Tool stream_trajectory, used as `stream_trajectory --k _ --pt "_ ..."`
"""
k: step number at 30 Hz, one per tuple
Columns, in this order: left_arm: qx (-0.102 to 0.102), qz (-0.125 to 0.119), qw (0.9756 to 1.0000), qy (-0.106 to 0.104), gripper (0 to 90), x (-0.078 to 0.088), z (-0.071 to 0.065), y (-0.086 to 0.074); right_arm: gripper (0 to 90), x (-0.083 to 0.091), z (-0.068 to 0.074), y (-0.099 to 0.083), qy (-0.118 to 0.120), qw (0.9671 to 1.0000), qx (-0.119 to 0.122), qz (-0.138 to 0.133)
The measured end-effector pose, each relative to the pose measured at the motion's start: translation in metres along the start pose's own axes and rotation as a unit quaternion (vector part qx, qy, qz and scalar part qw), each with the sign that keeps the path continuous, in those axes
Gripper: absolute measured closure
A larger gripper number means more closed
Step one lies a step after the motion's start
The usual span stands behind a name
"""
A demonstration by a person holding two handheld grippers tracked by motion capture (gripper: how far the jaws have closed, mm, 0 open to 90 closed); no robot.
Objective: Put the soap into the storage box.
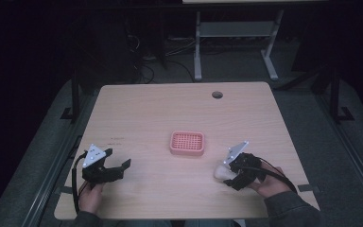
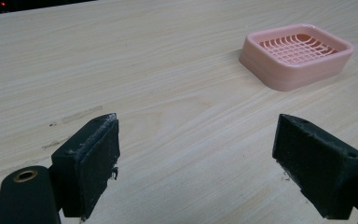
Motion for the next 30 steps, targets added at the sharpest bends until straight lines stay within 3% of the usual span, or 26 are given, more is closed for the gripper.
stream_trajectory --k 15,20,30 --pt "0.002 0.002 1.0000 0.001 14.1 0.000 0.001 0.000 40.2 -0.017 -0.009 -0.005 0.012 0.9987 -0.023 0.044" --pt "0.004 0.002 1.0000 0.001 14.1 0.000 0.001 0.000 45.4 -0.018 -0.008 -0.004 0.019 0.9987 -0.017 0.044" --pt "0.004 -0.005 1.0000 0.001 14.1 0.000 0.001 0.002 46.1 -0.021 -0.006 -0.002 0.014 0.9984 -0.013 0.053"
Point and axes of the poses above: each handheld gripper's, and its own axes: x roughly backward along the jaws, y roughly out of its top, z roughly to its left, the point moved 3 cm from there along -x, roughly forward along the jaws, and after that the axes turned 5 degrees about -z, right-handed, at the moved point
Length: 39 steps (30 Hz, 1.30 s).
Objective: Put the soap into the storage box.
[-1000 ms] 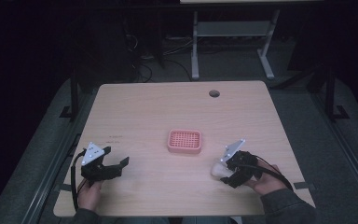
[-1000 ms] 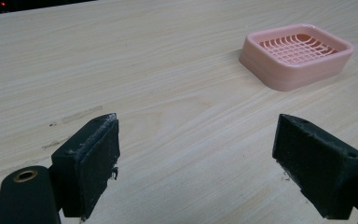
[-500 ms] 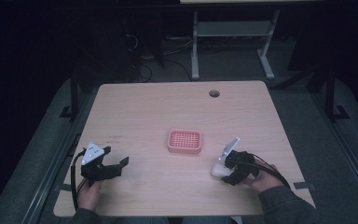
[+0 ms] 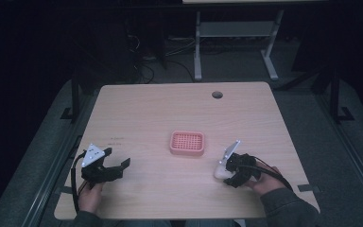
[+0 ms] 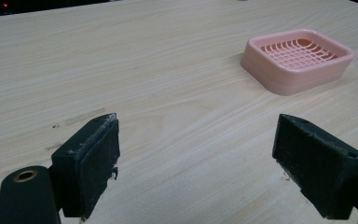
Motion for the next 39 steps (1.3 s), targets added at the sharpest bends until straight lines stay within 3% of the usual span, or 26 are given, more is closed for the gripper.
stream_trajectory --k 20,34,39 --pt "-0.005 0.001 1.0000 -0.001 14.1 -0.002 -0.001 0.001 47.5 -0.005 -0.002 0.002 0.006 0.9999 -0.008 0.000" --pt "-0.007 0.000 1.0000 0.003 14.1 0.000 0.001 0.001 48.9 -0.002 -0.003 0.003 0.016 0.9998 0.007 0.010" --pt "-0.007 0.003 1.0000 0.002 14.1 -0.001 0.000 0.001 49.0 0.008 -0.003 0.008 0.016 0.9998 0.010 -0.011"
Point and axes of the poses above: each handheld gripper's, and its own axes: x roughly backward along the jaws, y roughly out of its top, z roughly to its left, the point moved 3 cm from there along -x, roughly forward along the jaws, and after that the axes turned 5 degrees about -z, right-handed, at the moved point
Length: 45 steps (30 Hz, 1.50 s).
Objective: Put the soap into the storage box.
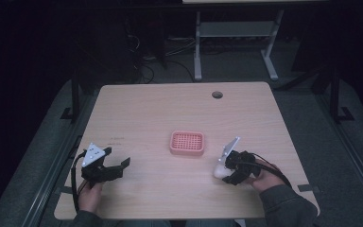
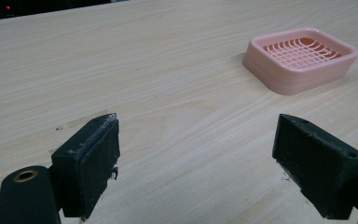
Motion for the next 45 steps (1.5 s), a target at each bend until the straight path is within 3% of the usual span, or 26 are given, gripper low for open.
stream_trajectory --k 18,31,45 --pt "0.004 -0.006 1.0000 0.001 14.1 0.000 0.000 0.000 49.1 0.024 -0.007 0.033 -0.004 0.9994 0.026 -0.024" --pt "0.008 -0.005 1.0000 0.001 14.1 0.001 0.002 0.001 49.1 0.028 -0.018 0.055 -0.003 0.9991 0.039 -0.018" --pt "0.007 -0.004 1.0000 0.001 14.1 0.000 0.002 0.000 49.0 0.026 -0.027 0.072 0.014 0.9986 0.047 -0.019"
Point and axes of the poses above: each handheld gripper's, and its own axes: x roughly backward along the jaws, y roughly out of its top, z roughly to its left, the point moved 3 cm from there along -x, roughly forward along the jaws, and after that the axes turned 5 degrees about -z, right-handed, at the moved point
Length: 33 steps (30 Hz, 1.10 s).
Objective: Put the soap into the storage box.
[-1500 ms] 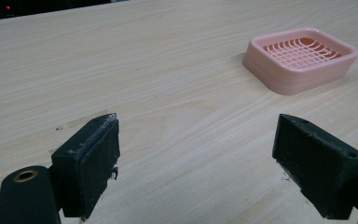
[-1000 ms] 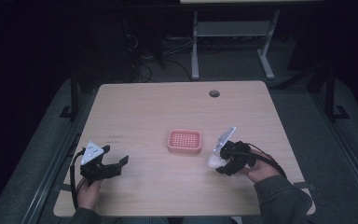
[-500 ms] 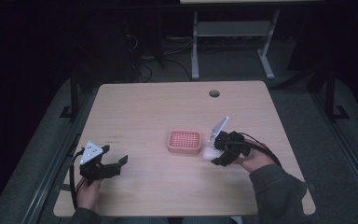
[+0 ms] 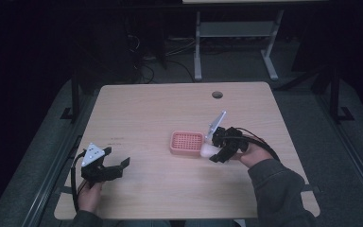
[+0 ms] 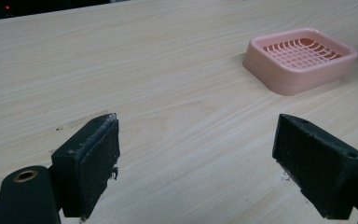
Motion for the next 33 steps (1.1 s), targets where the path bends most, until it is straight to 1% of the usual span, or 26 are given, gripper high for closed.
stream_trajectory --k 2,5,8,10,13,18,22,27,30,33 --pt "0.002 -0.001 1.0000 0.001 14.1 0.000 0.000 0.000 49.1 -0.001 -0.002 0.002 0.006 1.0000 0.001 0.003" --pt "0.002 -0.001 1.0000 0.001 14.1 0.000 0.000 0.000 49.0 -0.004 -0.004 0.008 0.006 0.9999 0.007 0.007" --pt "0.001 0.000 1.0000 0.001 14.1 0.000 0.000 0.000 49.0 -0.005 -0.005 0.011 0.008 0.9999 0.007 0.008" --pt "0.000 0.000 1.0000 0.000 14.1 0.000 -0.001 0.000 49.0 -0.006 -0.006 0.013 0.006 0.9999 0.008 0.011" --pt "-0.001 0.001 1.0000 0.001 14.1 0.000 -0.001 0.000 49.0 -0.008 -0.008 0.015 0.011 0.9999 0.007 0.007" --pt "0.000 0.002 1.0000 0.002 14.1 0.000 0.000 0.000 49.0 -0.013 -0.011 0.017 0.016 0.9998 0.006 0.009" --pt "0.000 0.003 1.0000 0.002 14.1 0.000 0.000 0.000 49.0 -0.015 -0.015 0.020 0.014 0.9997 0.005 0.016" --pt "-0.001 0.002 1.0000 0.001 14.1 0.000 -0.001 0.000 49.0 -0.015 -0.018 0.029 0.014 0.9998 0.010 0.015" --pt "0.000 0.002 1.0000 0.002 14.1 0.000 -0.001 0.000 49.0 -0.015 -0.020 0.033 0.016 0.9998 0.007 0.009" --pt "0.000 0.002 1.0000 0.001 14.1 0.000 -0.001 0.000 49.0 -0.017 -0.022 0.036 0.015 0.9997 0.012 0.017"
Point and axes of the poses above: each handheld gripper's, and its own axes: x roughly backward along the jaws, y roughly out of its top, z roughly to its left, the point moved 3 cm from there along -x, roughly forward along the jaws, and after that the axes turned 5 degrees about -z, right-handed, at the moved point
